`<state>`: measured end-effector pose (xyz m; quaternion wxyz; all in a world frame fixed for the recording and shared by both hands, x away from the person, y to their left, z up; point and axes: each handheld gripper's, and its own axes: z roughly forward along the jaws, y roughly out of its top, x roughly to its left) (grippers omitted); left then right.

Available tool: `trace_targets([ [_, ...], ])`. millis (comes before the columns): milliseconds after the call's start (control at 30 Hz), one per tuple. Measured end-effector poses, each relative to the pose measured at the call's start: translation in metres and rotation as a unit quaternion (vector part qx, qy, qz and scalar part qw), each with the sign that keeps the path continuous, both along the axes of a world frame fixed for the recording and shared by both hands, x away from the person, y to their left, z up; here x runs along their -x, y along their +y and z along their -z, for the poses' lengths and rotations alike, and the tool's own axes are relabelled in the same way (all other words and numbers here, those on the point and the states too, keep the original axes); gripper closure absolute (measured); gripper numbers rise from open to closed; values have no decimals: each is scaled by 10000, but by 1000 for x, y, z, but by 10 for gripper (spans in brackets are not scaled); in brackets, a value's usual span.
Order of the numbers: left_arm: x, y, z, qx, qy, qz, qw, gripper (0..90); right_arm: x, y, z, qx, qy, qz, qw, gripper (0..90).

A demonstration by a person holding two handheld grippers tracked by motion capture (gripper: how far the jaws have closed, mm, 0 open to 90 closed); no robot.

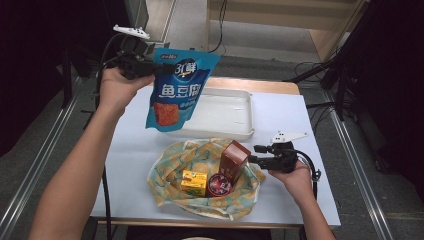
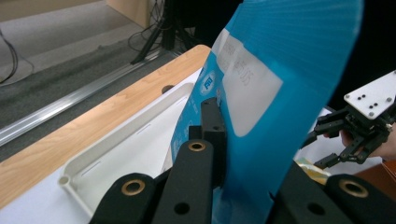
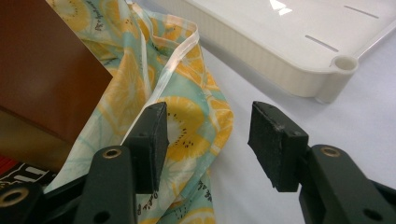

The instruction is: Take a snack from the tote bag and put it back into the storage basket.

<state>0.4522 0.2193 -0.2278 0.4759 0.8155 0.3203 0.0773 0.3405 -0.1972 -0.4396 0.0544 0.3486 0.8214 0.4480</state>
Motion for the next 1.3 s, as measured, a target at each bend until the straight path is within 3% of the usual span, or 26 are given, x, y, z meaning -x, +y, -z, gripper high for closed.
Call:
trace_targets([
  [300, -25, -19, 8, -7, 82, 50, 10000, 900, 2, 2, 1, 73, -6, -34, 10000, 483],
  [633, -46, -45, 27, -13, 189, 85, 9998, 900, 5, 0, 3, 120, 22, 7, 9999, 484],
  [867, -61, -60, 37, -6, 138, 77, 9999, 900, 6, -2, 4, 140, 35, 16, 9999, 483],
  [1033, -69, -63, 48, -81, 155, 10, 9998, 900, 8, -4, 3, 130, 6, 42, 9999, 486],
  [1167, -72, -57, 52, 66, 178, 28, 9998, 900, 8, -6, 4, 145, 29, 61, 9999, 486],
  [1300, -71, -48, 54, 20, 209, 61, 9998, 900, 10, -6, 3, 152, 16, 56, 9999, 487],
])
